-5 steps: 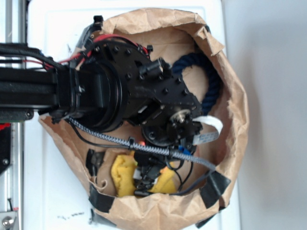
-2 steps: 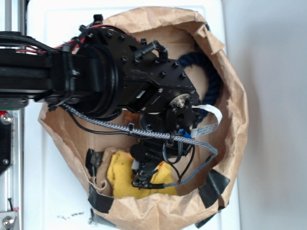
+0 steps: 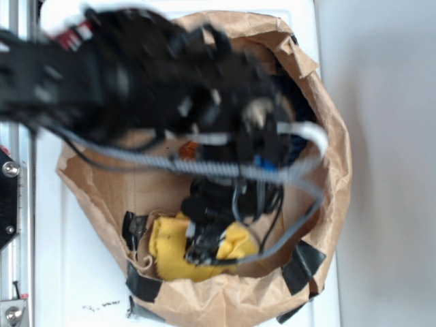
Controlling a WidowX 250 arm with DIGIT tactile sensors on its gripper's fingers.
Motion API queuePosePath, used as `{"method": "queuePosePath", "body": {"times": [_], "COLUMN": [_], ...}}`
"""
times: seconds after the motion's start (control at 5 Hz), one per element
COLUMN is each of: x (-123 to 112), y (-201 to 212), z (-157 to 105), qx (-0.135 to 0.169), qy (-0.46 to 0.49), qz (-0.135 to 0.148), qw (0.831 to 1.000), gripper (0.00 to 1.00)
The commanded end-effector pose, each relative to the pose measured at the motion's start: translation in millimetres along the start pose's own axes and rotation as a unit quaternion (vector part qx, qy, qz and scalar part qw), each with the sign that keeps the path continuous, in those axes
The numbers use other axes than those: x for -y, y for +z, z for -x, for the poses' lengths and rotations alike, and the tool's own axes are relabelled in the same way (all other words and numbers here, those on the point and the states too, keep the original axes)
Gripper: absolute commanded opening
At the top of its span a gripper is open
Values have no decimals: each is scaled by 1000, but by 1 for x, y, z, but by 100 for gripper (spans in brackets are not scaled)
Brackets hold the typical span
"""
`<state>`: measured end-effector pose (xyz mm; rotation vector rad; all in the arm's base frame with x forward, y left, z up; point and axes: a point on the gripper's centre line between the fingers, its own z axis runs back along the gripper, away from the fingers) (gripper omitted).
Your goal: Grab the yellow cloth.
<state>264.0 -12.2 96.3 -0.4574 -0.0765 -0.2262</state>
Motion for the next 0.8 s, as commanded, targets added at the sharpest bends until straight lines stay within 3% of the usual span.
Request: {"method": "queuePosePath", "body": {"times": [0.0,0.2,0.4,0.6], "x": [-2,-8,-17,-27], "y": [81,107,121,131], "z": [4,11,17,29], "qx": [58,45,26,43], "qy": [80,139,210,208], "qz": [-112,-180,-259,-233], "qw": [989,973,942,949], "gripper": [0,0,0,0]}}
